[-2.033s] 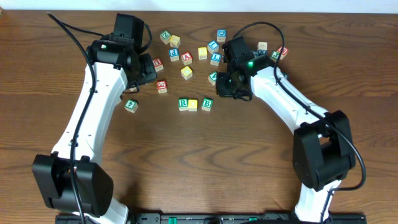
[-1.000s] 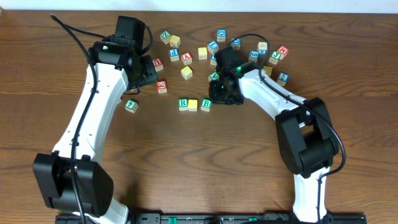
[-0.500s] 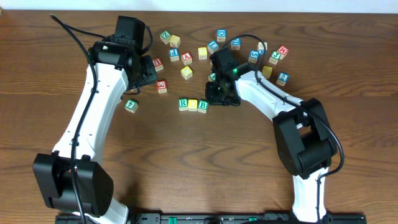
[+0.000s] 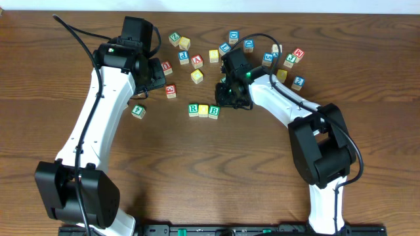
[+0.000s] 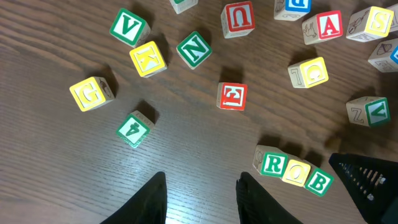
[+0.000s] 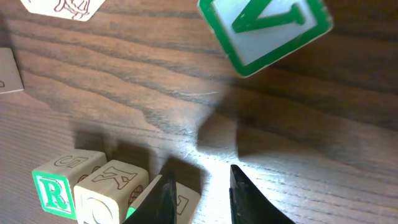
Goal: Spell out ROBOT
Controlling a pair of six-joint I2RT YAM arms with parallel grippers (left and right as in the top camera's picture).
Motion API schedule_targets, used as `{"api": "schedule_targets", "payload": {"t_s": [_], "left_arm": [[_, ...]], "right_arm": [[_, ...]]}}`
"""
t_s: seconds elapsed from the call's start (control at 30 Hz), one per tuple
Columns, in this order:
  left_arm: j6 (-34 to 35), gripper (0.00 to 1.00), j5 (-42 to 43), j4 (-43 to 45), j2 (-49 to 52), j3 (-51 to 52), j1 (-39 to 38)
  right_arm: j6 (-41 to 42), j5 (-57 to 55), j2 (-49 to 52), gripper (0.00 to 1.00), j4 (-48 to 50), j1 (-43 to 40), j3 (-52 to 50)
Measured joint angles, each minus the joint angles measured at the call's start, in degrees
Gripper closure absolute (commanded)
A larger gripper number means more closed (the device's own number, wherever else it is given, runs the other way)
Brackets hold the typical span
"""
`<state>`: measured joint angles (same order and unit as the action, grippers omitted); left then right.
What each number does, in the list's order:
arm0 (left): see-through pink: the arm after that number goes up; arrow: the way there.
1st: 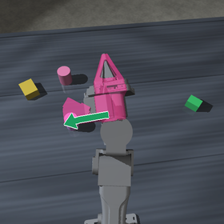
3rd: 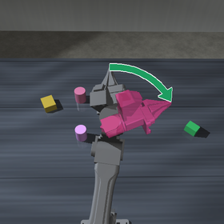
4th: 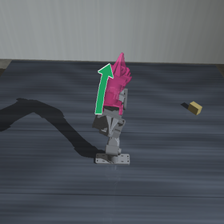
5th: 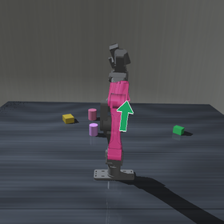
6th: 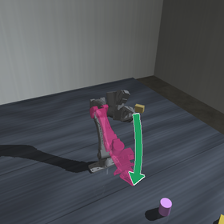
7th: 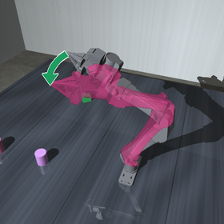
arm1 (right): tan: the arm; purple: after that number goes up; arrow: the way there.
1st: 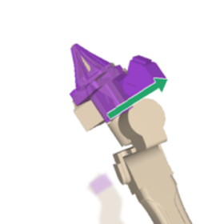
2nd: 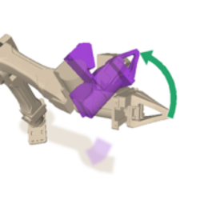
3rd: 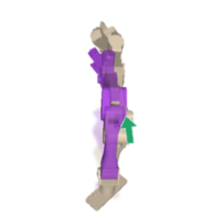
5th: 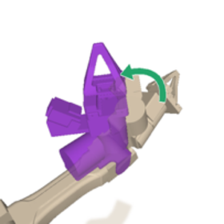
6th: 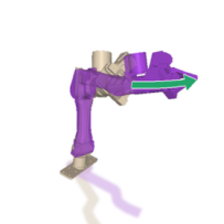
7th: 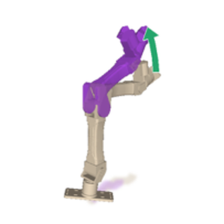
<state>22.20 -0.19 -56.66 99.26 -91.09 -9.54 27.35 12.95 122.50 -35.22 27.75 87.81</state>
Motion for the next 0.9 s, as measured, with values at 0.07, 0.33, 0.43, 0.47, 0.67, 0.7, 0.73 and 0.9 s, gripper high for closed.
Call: {"api": "schedule_targets", "payload": {"t_s": [0.07,0.33,0.43,0.47,0.67,0.7,0.73,0.9], "left_arm": [[0.0,0.64,0.0,0.1,0.0,0.0,0.0],[0.0,0.64,0.0,0.1,0.0,0.0,0.0],[0.0,0.64,0.0,0.0,0.0,0.0,0.0],[0.0,0.64,0.0,0.1,0.0,0.0,0.0],[0.0,0.64,0.0,0.1,0.0,0.0,0.0],[0.0,0.64,0.0,0.1,0.0,0.0,0.0],[0.0,0.64,0.0,0.1,0.0,0.0,0.0],[0.0,0.64,0.0,0.1,0.0,0.0,0.0]], "right_arm": [[-0.3,0.2,0.0,0.81,-0.2,-0.5,0.2],[-0.8,0.2,0.0,0.81,-8.0,-3.0,1.9],[-0.9,0.2,0.0,0.81,-10.3,-2.7,1.9],[-0.9,0.2,0.0,0.81,-10.4,-2.5,1.9],[-0.9,0.2,0.0,0.81,-8.8,-0.5,1.7],[-0.9,0.2,0.0,0.81,-8.5,-0.3,1.7],[-0.9,0.2,0.0,0.81,-8.2,-0.1,1.7],[-0.9,0.2,0.0,0.8,-7.1,0.5,1.7]]}}
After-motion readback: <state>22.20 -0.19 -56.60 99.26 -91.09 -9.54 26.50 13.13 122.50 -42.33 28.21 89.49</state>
